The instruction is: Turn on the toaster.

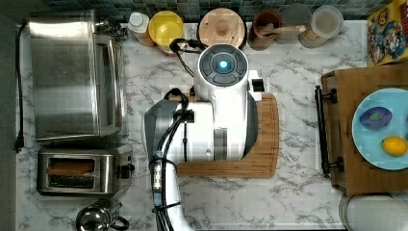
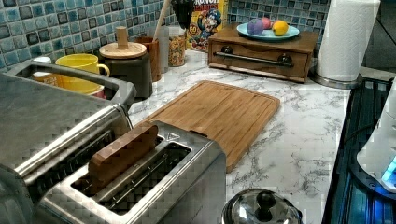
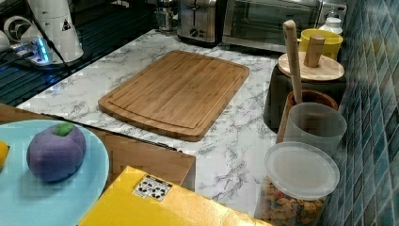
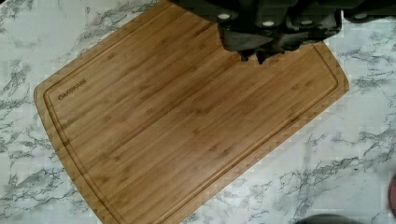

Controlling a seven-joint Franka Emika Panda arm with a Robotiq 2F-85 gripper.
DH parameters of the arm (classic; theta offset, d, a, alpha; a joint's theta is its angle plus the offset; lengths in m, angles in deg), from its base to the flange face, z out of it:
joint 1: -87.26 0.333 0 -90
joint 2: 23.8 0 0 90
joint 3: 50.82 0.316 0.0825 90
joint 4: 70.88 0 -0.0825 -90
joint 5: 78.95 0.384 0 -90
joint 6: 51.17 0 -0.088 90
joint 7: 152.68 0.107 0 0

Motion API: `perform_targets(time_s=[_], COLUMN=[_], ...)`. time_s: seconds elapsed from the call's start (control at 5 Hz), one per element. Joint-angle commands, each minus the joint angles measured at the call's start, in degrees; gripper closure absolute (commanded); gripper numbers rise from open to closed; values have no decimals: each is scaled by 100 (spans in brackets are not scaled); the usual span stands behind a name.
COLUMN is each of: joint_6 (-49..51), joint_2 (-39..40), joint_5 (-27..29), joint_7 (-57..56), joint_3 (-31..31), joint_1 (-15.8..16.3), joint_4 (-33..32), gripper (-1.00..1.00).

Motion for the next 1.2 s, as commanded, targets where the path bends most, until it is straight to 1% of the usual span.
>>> perform_targets(time_s=[0.2,0.6,0.8,1.0,1.2], joint_6=[-19,-542,-767,-910,-987], joint_2=[1,-150,-161,-332,-553], joint_5=[33,497,704,843,878], joint_7=[-111,-408,-632,-762,-811], joint_3=[27,319,485,613,843], joint_1=[-26,323,410,577,609], joint_4=[-17,-441,-614,-884,-1203], gripper=[100,100,100,100,100])
